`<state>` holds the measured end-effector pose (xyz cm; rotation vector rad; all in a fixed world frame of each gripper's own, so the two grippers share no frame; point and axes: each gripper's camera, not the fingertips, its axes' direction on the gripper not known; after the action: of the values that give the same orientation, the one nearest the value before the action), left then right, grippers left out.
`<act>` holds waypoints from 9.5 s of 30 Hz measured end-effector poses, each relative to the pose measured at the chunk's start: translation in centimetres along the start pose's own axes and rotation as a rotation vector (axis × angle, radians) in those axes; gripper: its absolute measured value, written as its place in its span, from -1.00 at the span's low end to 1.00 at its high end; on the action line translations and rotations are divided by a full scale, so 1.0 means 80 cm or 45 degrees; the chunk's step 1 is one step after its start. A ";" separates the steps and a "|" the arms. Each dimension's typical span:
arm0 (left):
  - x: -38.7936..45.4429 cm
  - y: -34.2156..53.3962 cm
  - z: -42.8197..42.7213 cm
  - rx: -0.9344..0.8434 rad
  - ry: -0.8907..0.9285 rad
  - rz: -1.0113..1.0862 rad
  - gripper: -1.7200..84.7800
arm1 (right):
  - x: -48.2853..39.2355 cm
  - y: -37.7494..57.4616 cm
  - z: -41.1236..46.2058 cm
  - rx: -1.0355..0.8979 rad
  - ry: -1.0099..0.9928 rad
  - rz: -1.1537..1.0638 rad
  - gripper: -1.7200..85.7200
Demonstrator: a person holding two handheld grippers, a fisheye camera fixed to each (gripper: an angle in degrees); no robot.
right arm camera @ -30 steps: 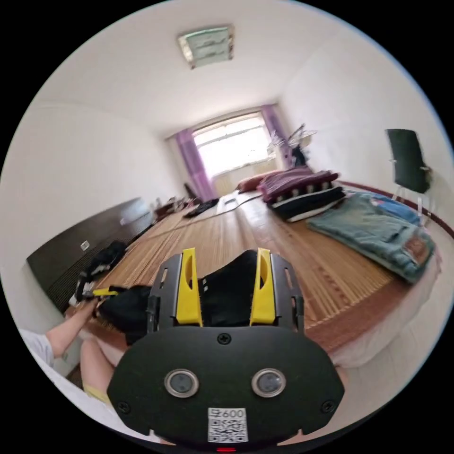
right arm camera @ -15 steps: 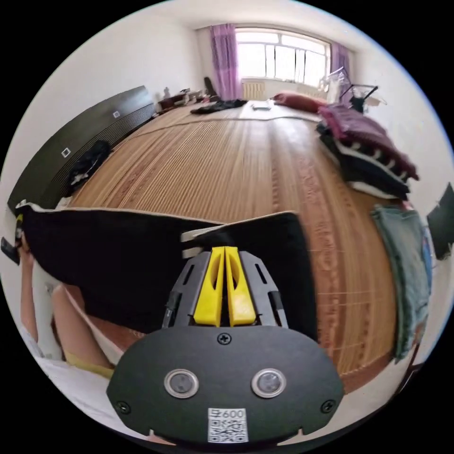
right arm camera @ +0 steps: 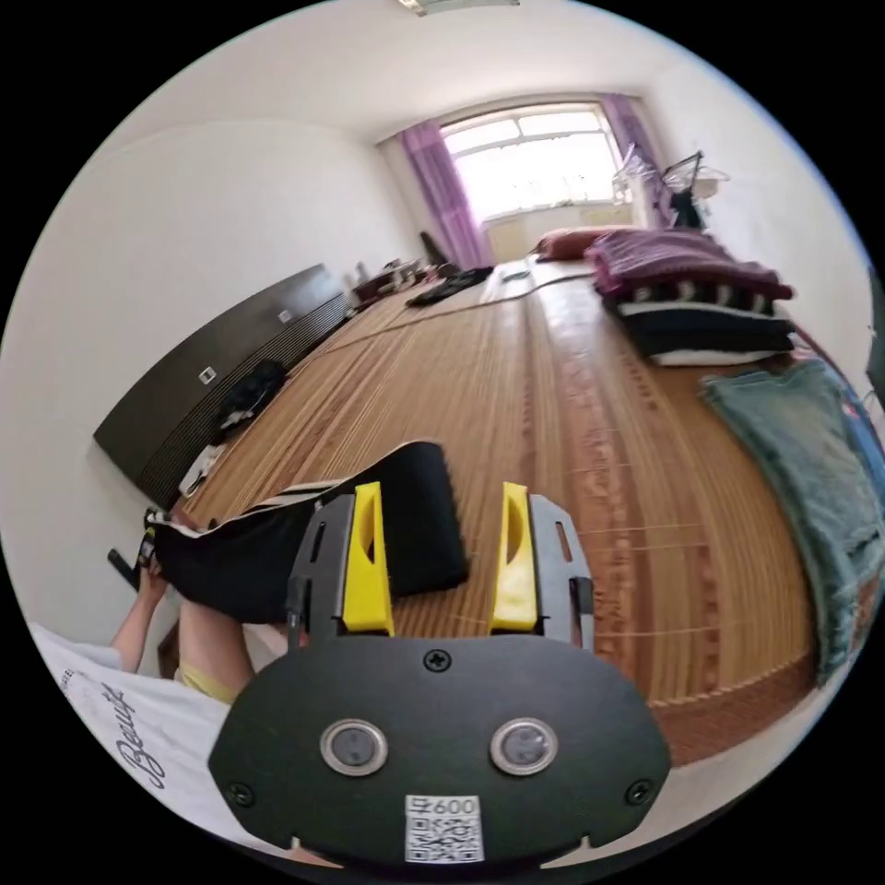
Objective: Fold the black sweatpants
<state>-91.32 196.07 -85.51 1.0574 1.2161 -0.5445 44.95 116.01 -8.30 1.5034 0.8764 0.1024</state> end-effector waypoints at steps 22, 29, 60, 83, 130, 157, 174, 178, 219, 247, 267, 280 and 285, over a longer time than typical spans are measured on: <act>0.230 0.081 0.400 -0.856 -0.104 0.773 -0.76 | -0.076 0.082 0.156 -0.295 0.334 -0.491 -0.91; 0.218 0.080 0.497 -0.839 -0.260 0.821 -0.77 | -0.018 0.038 0.141 -0.274 0.367 -0.438 -0.97; 0.038 -0.149 0.085 0.141 -0.605 -0.389 -0.92 | 0.293 0.085 -0.229 0.982 -0.098 0.718 -0.90; 0.047 -0.272 0.052 0.127 -0.590 -0.355 -0.92 | 0.066 -0.154 -0.028 0.068 0.772 0.018 -0.64; 0.259 -0.240 0.154 0.116 -0.626 -0.338 -0.92 | -0.242 -0.106 0.020 -0.052 0.325 -0.336 -0.98; 0.293 -0.098 0.055 -0.321 -0.397 -0.089 -0.85 | 0.015 0.196 -0.385 0.284 0.200 -0.361 -0.97; 0.182 -0.300 0.216 -0.424 -0.188 -0.361 -0.95 | 0.026 0.075 -0.307 -0.104 0.496 -0.350 -0.98; 0.218 -0.318 0.474 -1.239 -0.160 -0.060 -0.95 | -0.043 0.066 -0.184 -0.272 0.361 -0.618 -0.98; -0.318 -0.359 0.659 -1.135 -0.182 -0.788 -0.95 | 0.025 0.179 -0.038 -0.359 0.646 -0.656 -0.98; 0.075 -0.444 0.373 -0.345 0.304 -0.115 -0.96 | 0.062 0.137 -0.093 -0.161 0.701 -0.455 -0.98; 0.223 -0.264 0.506 -1.579 0.113 0.241 -0.96 | 0.094 0.105 -0.347 0.325 0.583 -0.077 -0.78; 0.045 -0.225 0.391 -1.199 0.160 -0.277 -0.96 | 0.057 0.071 -0.200 -0.189 0.684 -0.365 -0.89; 0.028 -0.204 0.343 -0.995 0.083 -0.324 -0.96 | -0.118 0.144 -0.133 0.061 1.177 -1.332 -0.93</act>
<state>-90.74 165.19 -93.80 0.2609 1.4561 -0.1827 37.61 120.77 7.77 0.8218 2.3142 -0.0079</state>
